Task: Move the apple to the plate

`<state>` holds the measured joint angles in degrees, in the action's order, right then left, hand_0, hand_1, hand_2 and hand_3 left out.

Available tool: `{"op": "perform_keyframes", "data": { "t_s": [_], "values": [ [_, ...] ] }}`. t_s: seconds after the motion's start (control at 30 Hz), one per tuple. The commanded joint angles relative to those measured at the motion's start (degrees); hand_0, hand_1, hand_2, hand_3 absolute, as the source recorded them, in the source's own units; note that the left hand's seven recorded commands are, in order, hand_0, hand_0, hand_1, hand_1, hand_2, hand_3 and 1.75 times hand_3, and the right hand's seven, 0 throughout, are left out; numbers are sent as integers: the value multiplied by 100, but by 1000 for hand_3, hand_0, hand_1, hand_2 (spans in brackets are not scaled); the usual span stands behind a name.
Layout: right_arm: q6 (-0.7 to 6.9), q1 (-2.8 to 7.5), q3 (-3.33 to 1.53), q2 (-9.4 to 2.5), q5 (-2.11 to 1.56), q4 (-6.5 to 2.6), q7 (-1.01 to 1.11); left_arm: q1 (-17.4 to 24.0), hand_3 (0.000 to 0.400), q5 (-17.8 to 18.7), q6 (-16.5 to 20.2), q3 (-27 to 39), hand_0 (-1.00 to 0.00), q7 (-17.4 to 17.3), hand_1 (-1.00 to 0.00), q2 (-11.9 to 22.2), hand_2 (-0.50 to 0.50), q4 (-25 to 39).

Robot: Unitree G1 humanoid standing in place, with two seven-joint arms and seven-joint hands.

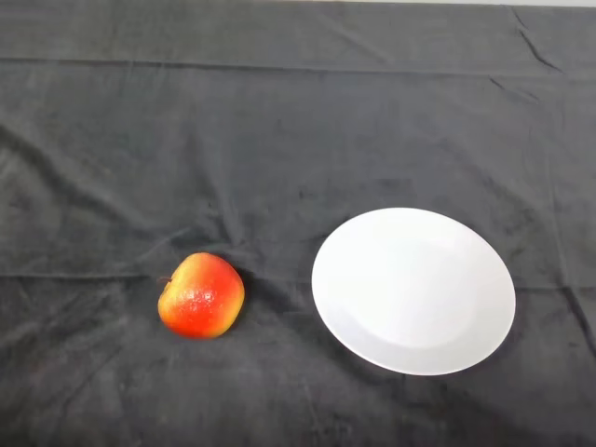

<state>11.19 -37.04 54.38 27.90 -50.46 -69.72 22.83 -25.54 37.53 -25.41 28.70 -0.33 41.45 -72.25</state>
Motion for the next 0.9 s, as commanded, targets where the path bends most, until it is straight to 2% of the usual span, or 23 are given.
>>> {"op": "perform_keyframes", "data": {
  "t_s": [0.03,0.57,0.9],
  "values": [
    [-44,-71,26,124,-101,-6,18,35,0,-85,91,209,0,34,0,-133,0,298],
    [-44,-70,26,122,-101,-2,16,-91,0,-449,21,110,0,57,0,-259,0,392],
    [-43,-67,24,119,-100,5,13,-336,0,-994,-205,-330,0,31,0,-567,0,574]
  ]
}}
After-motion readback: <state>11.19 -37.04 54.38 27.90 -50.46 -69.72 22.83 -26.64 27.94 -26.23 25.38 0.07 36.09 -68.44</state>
